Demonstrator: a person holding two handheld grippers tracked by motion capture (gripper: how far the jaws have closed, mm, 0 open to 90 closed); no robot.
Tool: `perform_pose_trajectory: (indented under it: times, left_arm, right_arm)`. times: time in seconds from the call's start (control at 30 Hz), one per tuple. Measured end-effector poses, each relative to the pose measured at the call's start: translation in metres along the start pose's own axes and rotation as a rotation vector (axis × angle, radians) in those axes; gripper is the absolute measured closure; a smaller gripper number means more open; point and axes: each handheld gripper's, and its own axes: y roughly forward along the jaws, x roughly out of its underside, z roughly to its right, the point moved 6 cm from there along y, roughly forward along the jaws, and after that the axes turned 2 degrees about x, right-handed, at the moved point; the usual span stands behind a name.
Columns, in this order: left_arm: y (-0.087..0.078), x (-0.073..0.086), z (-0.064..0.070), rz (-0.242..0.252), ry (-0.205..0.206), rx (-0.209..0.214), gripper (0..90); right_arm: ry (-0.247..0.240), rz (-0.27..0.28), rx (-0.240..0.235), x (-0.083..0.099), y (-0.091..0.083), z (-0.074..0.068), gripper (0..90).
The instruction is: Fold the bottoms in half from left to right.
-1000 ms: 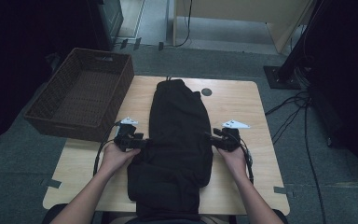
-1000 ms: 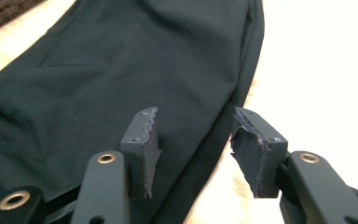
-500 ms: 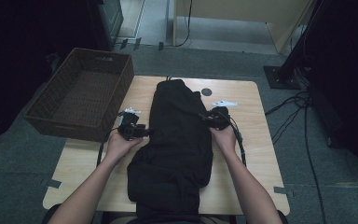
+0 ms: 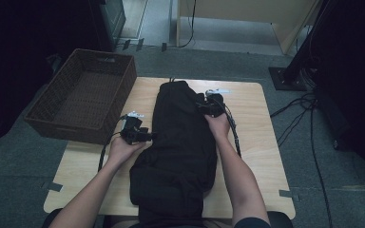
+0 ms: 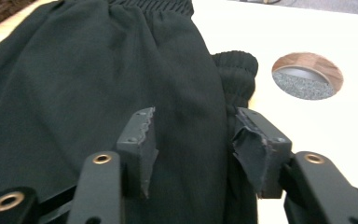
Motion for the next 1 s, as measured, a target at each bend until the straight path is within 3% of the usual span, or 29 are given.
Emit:
perform_pose_trajectory:
  times: [0.13,0.23,0.33,0.47,0.63,0.83,1.0]
  left_arm:
    - [0.001,0.002,0.0,-0.016,0.019,-0.008,42.4]
    - [0.001,0.004,-0.002,-0.022,0.022,-0.017,42.4]
    - [0.001,0.005,-0.005,-0.02,0.011,-0.02,42.5]
    - [0.001,0.005,-0.007,-0.014,-0.003,-0.022,42.7]
    - [0.001,0.005,-0.007,-0.015,-0.003,-0.027,42.7]
    - [-0.003,0.005,-0.008,0.0,-0.006,-0.029,42.7]
    - [-0.003,0.004,-0.005,0.018,-0.015,-0.017,42.8]
  right_arm:
    - [0.003,0.02,0.018,-0.002,0.012,0.0,51.4]
    - [0.049,0.032,0.001,0.001,0.019,0.003,53.2]
    - [0.053,0.03,-0.004,0.002,0.021,0.003,66.1]
    - [-0.008,0.001,0.028,0.002,0.019,-0.003,86.2]
    - [-0.013,0.018,0.006,-0.009,0.003,-0.011,88.7]
    - [0.004,0.054,-0.028,-0.024,-0.031,-0.013,88.7]
    - [-0.019,0.059,0.01,-0.016,-0.053,-0.004,88.7]
